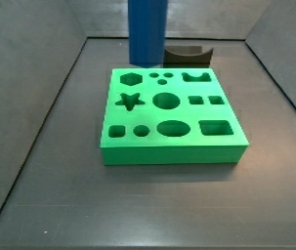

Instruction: Insert the hexagon object.

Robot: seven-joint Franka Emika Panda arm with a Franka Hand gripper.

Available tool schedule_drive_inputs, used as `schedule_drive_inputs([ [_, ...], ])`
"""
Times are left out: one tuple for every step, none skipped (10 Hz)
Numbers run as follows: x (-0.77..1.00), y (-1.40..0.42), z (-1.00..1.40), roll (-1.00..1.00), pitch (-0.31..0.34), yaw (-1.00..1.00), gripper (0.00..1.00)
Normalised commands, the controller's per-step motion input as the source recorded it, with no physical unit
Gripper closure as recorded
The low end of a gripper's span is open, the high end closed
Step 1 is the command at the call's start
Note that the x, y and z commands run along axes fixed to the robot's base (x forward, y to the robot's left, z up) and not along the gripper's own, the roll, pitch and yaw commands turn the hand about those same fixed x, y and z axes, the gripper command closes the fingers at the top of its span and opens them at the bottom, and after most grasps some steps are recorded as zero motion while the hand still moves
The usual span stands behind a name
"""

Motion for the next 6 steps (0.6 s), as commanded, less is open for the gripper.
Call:
schedule_drive_inputs([
  [-0.09,1.0,-0.77,0.13,0.0,0.0,1.0],
  [-0.06,1.0,-0.69,0.14,0.0,0.0,1.0],
  [-0.07,1.0,-0.66,0.16,0.0,0.0,1.0],
  [-0.08,0.98,-0.65,0.17,0.0,0.0,1.0],
  [-0.25,1.0,-0.45,0.06,-0.05,0.0,1.0],
  [-0.24,0.86,-0.21,-0.01,-0.049,-0.06,1.0],
])
